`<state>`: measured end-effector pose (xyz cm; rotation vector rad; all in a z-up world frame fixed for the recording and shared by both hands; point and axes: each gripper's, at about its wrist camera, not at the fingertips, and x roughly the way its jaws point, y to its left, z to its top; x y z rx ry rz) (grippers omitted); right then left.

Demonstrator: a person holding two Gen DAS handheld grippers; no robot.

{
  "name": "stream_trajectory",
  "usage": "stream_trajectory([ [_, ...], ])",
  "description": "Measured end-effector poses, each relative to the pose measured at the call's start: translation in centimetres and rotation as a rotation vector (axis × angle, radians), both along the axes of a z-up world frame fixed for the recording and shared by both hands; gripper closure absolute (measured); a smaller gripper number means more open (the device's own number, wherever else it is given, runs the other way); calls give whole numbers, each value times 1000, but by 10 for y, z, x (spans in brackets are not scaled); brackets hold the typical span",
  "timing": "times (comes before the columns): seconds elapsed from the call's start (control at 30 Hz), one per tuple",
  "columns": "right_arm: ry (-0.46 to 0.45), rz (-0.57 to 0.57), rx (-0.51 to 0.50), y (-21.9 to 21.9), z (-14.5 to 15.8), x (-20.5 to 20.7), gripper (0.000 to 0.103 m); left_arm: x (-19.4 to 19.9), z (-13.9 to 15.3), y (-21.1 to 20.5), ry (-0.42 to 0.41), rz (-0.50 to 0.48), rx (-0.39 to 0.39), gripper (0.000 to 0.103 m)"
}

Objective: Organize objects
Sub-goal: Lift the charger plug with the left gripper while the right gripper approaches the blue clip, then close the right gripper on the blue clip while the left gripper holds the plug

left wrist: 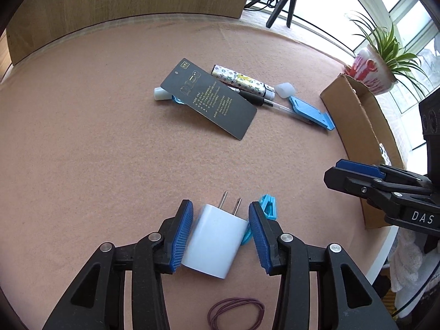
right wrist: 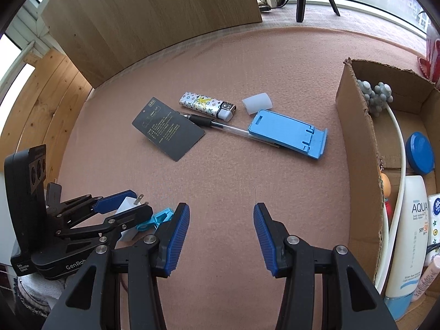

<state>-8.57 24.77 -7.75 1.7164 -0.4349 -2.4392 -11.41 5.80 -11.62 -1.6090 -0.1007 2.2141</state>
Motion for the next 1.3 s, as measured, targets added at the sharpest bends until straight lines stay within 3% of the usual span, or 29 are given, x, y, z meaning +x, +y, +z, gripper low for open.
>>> stream_trajectory([
  [0.23,-22,-7,-39,-4,-3,8,58,10,11,-27,18,-11,-33,50],
  [0.5,-74,23,-105,-33,-16,7,58,20,8,-17,23,-90,-72,49],
  [0.73,-124,31,-144,-51,-31,2,58,17,2,-27,20,-55,-65,49],
  [0.87,-124,43,-129,-56,-31,-1,58,15,0,-32,28,-26,-63,50],
  [1.1,-127,91,-84,-73,-27,-2,59,17,0,-60,24,83,-6,62],
  [1.3,-113,132,37,-88,-28,-3,70,23,1,-69,31,108,7,62],
])
